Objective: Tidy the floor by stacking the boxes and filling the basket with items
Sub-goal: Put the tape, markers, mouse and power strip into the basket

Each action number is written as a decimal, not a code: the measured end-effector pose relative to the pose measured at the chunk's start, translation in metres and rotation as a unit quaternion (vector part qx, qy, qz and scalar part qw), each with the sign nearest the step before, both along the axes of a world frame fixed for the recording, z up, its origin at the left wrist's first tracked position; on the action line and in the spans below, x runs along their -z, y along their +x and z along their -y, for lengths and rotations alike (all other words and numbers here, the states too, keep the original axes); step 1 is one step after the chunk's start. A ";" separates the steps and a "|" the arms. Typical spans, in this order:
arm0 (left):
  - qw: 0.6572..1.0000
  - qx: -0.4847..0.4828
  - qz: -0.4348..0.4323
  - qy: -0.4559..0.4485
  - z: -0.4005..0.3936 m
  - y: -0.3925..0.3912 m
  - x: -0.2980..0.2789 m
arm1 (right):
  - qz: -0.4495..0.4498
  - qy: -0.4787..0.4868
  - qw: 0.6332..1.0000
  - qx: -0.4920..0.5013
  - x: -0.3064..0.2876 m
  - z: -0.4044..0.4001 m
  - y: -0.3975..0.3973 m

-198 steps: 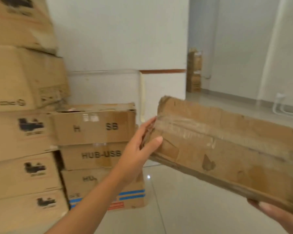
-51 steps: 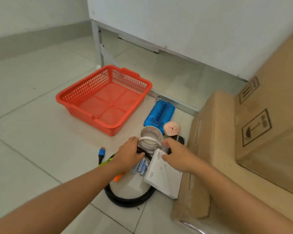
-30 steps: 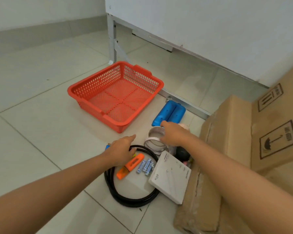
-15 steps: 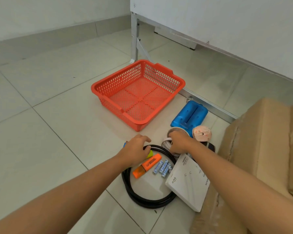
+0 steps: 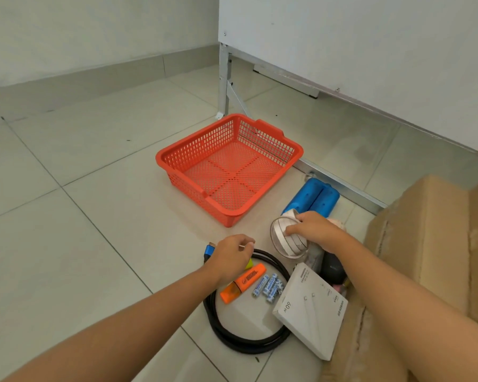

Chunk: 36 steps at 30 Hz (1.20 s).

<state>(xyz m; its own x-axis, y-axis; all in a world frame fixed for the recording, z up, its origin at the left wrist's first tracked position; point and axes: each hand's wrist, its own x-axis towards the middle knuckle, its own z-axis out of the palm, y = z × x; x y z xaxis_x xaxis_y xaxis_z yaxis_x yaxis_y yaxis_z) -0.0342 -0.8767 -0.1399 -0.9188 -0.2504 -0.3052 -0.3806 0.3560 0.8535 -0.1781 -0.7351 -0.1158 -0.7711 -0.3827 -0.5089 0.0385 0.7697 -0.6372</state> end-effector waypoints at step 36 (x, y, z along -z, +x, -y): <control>0.952 -0.101 -0.160 0.239 -0.001 -0.012 -0.105 | 0.265 -0.255 0.924 0.104 -0.097 0.015 0.030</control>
